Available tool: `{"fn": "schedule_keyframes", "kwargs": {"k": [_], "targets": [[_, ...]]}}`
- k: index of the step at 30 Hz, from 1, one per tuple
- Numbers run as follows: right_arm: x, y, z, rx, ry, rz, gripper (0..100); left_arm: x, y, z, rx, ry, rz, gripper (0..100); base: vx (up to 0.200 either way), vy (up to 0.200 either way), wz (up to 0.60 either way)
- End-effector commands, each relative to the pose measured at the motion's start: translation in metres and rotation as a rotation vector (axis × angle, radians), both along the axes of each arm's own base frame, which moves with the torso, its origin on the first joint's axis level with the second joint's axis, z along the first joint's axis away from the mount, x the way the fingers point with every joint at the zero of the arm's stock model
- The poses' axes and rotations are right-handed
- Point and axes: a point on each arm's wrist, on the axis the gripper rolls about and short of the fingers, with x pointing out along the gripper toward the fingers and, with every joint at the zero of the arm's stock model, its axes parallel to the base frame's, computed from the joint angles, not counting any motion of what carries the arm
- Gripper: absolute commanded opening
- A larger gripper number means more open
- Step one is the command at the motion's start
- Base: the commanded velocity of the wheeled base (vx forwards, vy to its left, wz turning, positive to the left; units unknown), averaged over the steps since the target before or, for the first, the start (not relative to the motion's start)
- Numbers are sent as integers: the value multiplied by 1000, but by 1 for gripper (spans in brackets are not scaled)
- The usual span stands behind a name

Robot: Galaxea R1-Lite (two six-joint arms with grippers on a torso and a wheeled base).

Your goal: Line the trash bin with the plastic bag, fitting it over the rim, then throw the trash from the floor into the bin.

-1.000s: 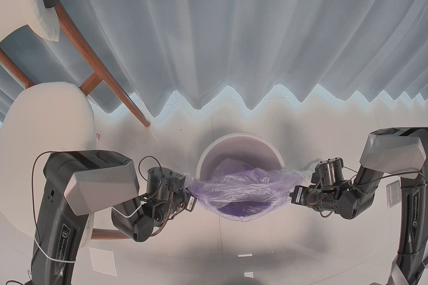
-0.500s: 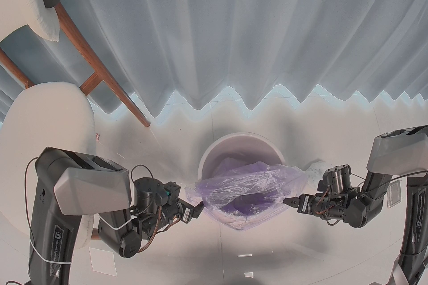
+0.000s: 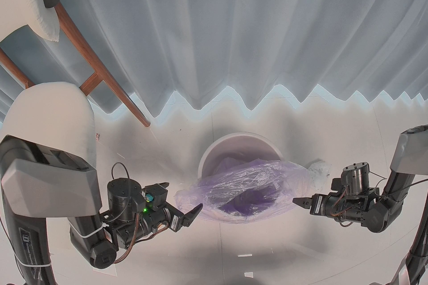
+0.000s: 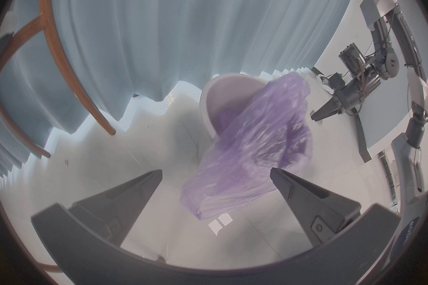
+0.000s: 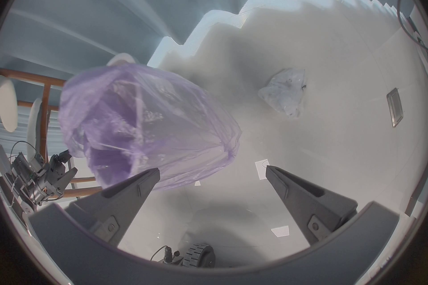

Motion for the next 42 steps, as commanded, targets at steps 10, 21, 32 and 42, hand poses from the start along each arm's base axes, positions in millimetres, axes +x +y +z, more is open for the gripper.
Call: {"fn": "schedule_keyframes", "kwargs": {"k": [10, 21, 32, 42], "targets": [[-50, -7, 52, 21, -128, 1, 100, -78, -5, 58, -93, -64, -200, 100, 0, 0, 0], [-85, -16, 59, -7, -137, -40, 100, -109, 18, 87, -253, -17, -148, 100, 0, 0, 0], [-88, -37, 62, -125, -258, -26, 100, -112, 27, 86, -324, 54, -189, 100, 0, 0, 0], [-80, -36, 63, -135, -301, 46, 100, -70, -11, 120, -599, 131, -223, 100, 0, 0, 0]]}}
